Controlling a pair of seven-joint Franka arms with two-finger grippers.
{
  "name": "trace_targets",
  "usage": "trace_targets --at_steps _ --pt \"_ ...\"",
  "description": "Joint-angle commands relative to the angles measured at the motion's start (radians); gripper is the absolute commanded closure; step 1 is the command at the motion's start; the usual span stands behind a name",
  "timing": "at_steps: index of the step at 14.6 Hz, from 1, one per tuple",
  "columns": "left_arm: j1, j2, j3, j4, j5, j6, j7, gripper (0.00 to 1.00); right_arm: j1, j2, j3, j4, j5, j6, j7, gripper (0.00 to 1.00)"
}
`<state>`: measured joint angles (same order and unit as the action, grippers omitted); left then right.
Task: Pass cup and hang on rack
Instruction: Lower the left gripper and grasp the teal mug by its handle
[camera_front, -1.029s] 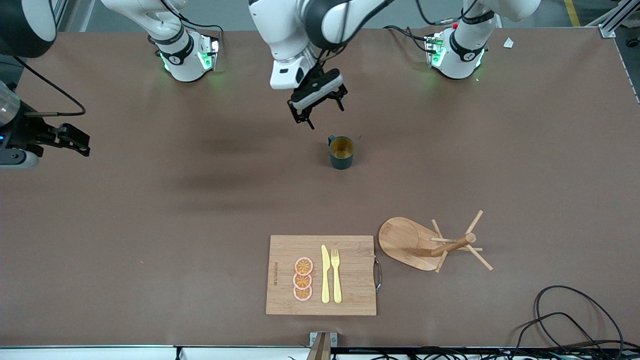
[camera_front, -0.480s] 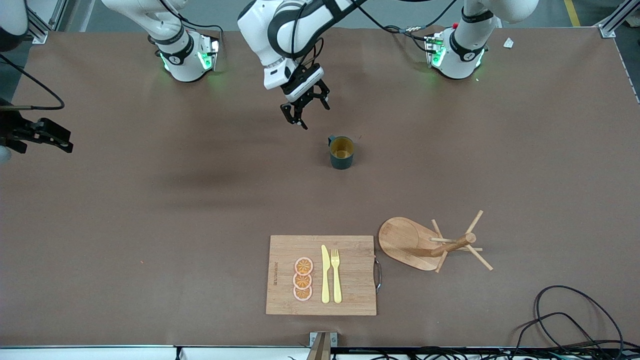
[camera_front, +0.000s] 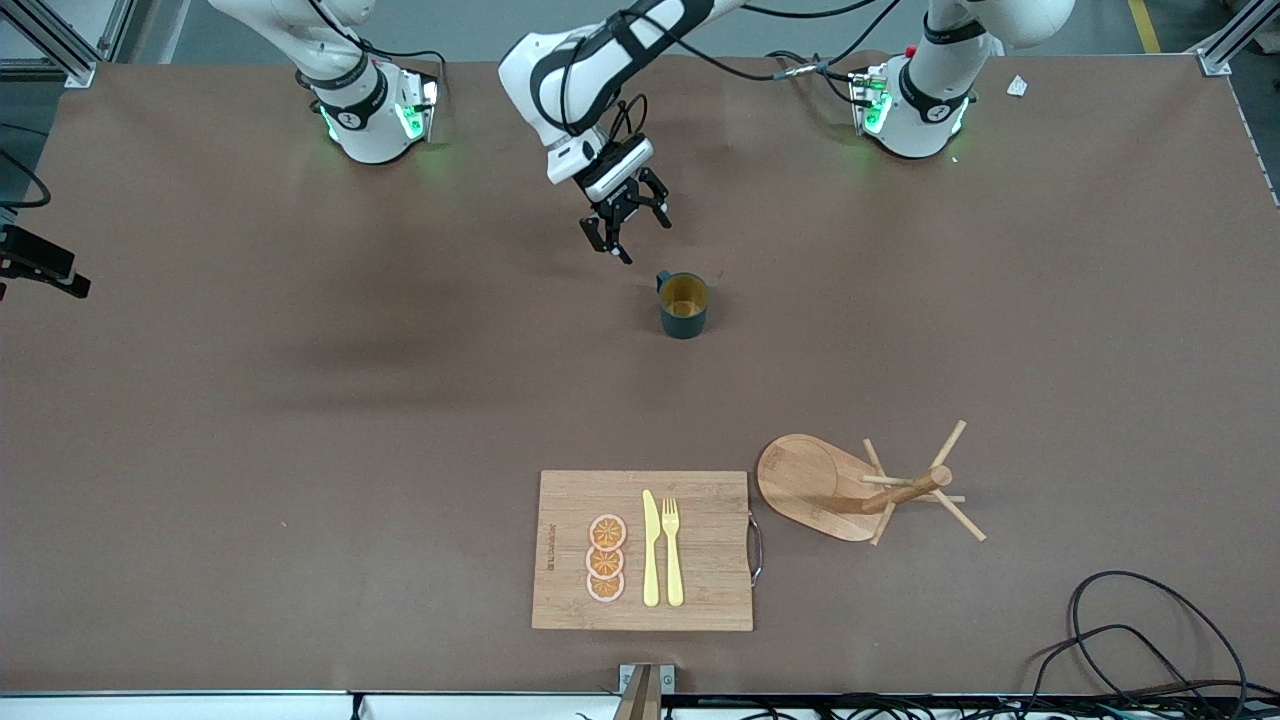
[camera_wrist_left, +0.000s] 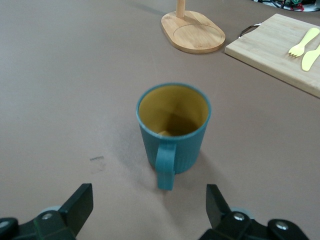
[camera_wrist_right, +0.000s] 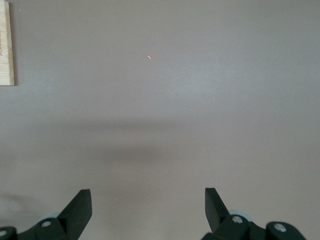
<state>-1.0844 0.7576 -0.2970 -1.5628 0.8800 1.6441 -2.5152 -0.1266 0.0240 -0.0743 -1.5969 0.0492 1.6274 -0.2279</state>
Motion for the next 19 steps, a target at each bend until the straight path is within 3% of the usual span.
trace_targets --at_steps 1,10,19 --pt "-0.003 0.026 0.006 0.01 0.056 -0.009 -0.025 0.06 -0.001 -0.027 0.007 -0.032 0.012 0.012 -0.001 0.0" --pt "0.001 0.094 0.015 0.013 0.158 -0.009 -0.019 0.23 -0.001 -0.027 0.008 -0.032 0.011 0.008 -0.004 0.0" --pt "0.004 0.103 0.05 0.023 0.195 -0.009 0.056 0.5 -0.001 -0.027 0.011 -0.031 0.009 0.006 -0.005 0.0"
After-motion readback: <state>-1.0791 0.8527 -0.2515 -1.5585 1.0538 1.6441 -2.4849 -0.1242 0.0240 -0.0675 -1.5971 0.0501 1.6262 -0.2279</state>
